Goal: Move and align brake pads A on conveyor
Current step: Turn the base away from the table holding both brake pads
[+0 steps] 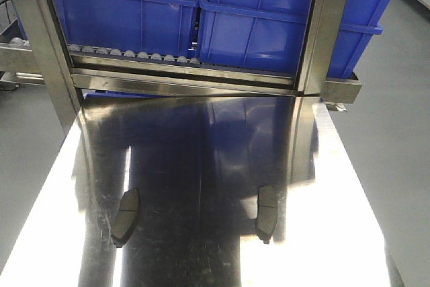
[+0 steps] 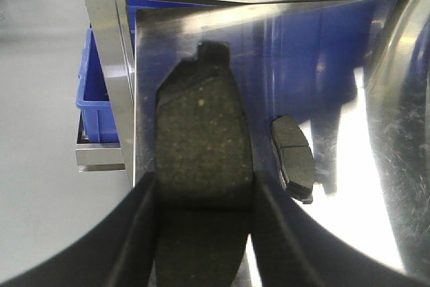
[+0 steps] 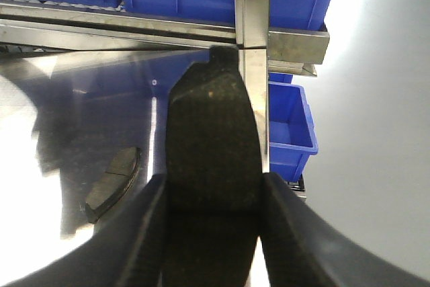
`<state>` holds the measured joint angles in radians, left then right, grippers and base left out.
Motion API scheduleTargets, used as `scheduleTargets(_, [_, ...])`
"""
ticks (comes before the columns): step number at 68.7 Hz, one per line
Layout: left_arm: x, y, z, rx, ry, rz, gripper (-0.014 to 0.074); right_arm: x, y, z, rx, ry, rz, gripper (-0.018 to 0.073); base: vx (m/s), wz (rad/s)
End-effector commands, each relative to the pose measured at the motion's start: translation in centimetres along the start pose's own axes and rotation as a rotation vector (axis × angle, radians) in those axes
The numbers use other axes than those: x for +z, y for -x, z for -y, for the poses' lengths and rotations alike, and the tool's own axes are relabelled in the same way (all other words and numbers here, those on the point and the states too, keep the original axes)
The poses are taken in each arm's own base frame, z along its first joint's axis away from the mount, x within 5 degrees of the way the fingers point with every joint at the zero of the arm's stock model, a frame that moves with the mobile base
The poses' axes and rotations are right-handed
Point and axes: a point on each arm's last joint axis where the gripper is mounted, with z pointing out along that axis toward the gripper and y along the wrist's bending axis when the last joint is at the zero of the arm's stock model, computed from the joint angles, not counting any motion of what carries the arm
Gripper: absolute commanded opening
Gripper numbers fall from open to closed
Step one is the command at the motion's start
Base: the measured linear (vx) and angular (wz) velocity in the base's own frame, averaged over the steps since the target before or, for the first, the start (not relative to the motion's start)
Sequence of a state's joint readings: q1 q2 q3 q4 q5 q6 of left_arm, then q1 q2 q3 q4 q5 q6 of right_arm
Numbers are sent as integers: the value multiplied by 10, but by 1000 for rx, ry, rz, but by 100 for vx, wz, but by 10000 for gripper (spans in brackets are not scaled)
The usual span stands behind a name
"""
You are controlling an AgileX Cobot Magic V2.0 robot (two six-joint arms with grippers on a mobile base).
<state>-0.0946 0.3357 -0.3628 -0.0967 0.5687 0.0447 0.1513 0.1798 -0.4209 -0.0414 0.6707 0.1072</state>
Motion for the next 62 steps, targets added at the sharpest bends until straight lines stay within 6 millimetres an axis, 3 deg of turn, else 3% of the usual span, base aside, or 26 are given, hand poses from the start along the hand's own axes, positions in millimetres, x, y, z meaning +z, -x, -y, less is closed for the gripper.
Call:
scheduleTargets(1, [-4, 17, 1, -16, -9, 119, -6, -3, 15, -1, -4, 11, 97, -7, 0, 0])
scheduleTargets(62, [-4, 17, 1, -16, -9, 119, -6, -3, 14, -1, -5, 9, 88, -7, -2, 7])
